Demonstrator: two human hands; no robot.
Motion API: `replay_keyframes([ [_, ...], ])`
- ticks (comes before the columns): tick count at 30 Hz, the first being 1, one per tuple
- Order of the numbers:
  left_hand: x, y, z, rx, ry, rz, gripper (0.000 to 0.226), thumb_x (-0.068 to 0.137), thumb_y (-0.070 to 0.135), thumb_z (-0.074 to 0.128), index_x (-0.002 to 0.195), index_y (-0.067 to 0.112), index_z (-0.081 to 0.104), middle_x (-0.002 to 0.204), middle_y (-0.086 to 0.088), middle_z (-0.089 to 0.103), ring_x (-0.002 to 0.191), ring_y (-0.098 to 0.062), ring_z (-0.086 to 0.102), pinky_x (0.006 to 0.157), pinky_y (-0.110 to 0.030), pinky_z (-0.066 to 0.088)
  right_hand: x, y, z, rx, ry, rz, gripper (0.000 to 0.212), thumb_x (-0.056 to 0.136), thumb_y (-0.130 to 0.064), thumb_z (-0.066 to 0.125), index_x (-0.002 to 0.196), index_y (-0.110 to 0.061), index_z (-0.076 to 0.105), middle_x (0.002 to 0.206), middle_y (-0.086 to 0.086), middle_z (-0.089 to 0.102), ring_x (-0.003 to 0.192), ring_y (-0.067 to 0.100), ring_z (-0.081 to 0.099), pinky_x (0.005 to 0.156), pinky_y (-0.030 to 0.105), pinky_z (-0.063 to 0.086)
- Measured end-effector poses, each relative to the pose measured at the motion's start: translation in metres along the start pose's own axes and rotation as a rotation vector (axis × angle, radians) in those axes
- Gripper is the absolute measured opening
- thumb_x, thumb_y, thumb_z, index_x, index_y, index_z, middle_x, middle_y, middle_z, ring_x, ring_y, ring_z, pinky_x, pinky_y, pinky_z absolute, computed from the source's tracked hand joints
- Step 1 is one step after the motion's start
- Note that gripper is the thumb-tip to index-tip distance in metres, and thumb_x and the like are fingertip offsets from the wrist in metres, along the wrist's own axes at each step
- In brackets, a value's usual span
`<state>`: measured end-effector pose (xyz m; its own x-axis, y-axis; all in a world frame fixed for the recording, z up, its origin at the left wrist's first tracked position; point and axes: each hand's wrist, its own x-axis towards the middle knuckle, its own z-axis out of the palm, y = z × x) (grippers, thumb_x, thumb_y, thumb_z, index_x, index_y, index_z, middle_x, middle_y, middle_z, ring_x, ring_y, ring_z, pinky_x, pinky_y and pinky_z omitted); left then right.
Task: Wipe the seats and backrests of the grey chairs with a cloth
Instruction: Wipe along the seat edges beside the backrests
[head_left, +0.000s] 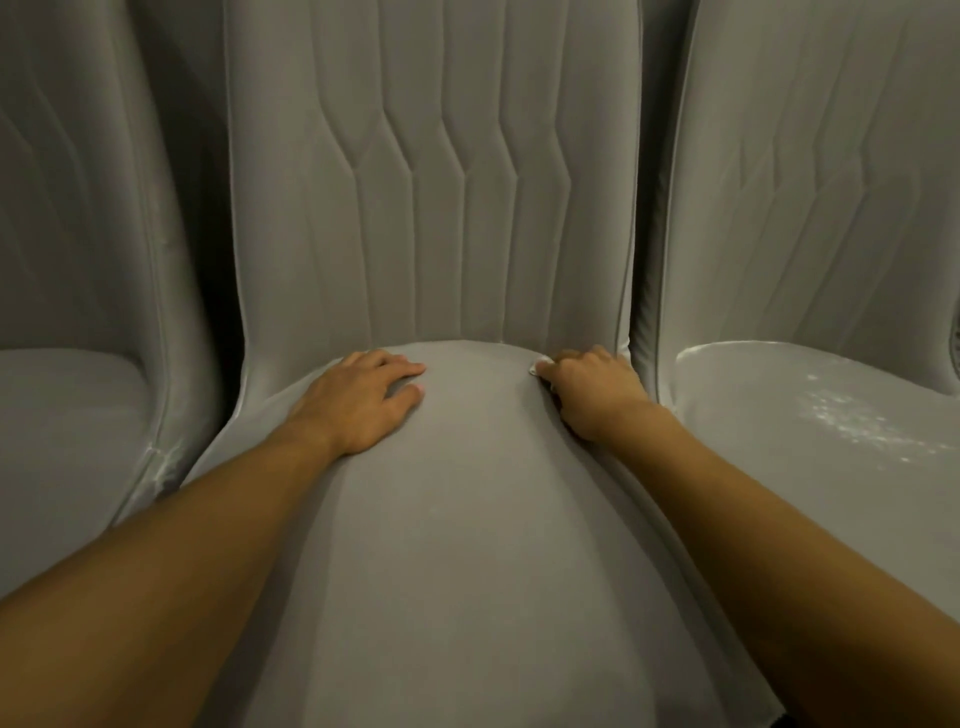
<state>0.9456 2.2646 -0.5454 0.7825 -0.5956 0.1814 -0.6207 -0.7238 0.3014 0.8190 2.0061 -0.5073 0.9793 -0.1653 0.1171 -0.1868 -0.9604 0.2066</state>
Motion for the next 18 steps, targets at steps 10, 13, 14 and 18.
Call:
replay_keyframes([
  [10, -0.001, 0.001, 0.0, -0.01, -0.014, -0.008, 0.064, 0.089, 0.064, 0.033, 0.145, 0.04, 0.052, 0.152, 0.008, 0.047, 0.139, -0.02, 0.041, 0.117, -0.036, 0.03, -0.144, 0.013, -0.029, -0.041, -0.09, 0.024, 0.045, 0.097, -0.021, 0.039, 0.143, -0.027, 0.04, 0.133, -0.001, 0.054, 0.109, 0.028, 0.054, 0.091, 0.038, 0.044],
  [13, 0.001, -0.001, 0.003, -0.007, -0.012, -0.004, 0.049, 0.101, 0.055, 0.043, 0.147, 0.039, 0.05, 0.153, 0.008, 0.046, 0.14, -0.02, 0.039, 0.118, -0.037, 0.029, -0.154, 0.01, -0.036, -0.078, -0.092, 0.015, 0.039, 0.097, -0.021, 0.039, 0.135, -0.025, 0.048, 0.124, 0.001, 0.057, 0.103, 0.025, 0.054, 0.088, 0.035, 0.045],
  [14, 0.001, -0.001, 0.003, -0.005, -0.01, -0.002, 0.049, 0.101, 0.055, 0.043, 0.147, 0.039, 0.05, 0.153, 0.009, 0.045, 0.14, -0.02, 0.039, 0.118, -0.037, 0.029, -0.15, 0.008, -0.035, -0.086, -0.078, 0.017, 0.038, 0.097, -0.02, 0.039, 0.133, -0.023, 0.05, 0.122, 0.002, 0.057, 0.102, 0.026, 0.054, 0.088, 0.036, 0.045],
  [18, 0.0, -0.002, 0.003, -0.008, -0.014, -0.011, 0.05, 0.1, 0.057, 0.041, 0.146, 0.04, 0.05, 0.154, 0.009, 0.045, 0.14, -0.02, 0.039, 0.119, -0.037, 0.029, -0.102, 0.005, -0.012, -0.039, 0.013, -0.045, 0.041, 0.097, -0.017, 0.042, 0.137, -0.021, 0.047, 0.126, 0.006, 0.055, 0.105, 0.03, 0.052, 0.093, 0.039, 0.043],
])
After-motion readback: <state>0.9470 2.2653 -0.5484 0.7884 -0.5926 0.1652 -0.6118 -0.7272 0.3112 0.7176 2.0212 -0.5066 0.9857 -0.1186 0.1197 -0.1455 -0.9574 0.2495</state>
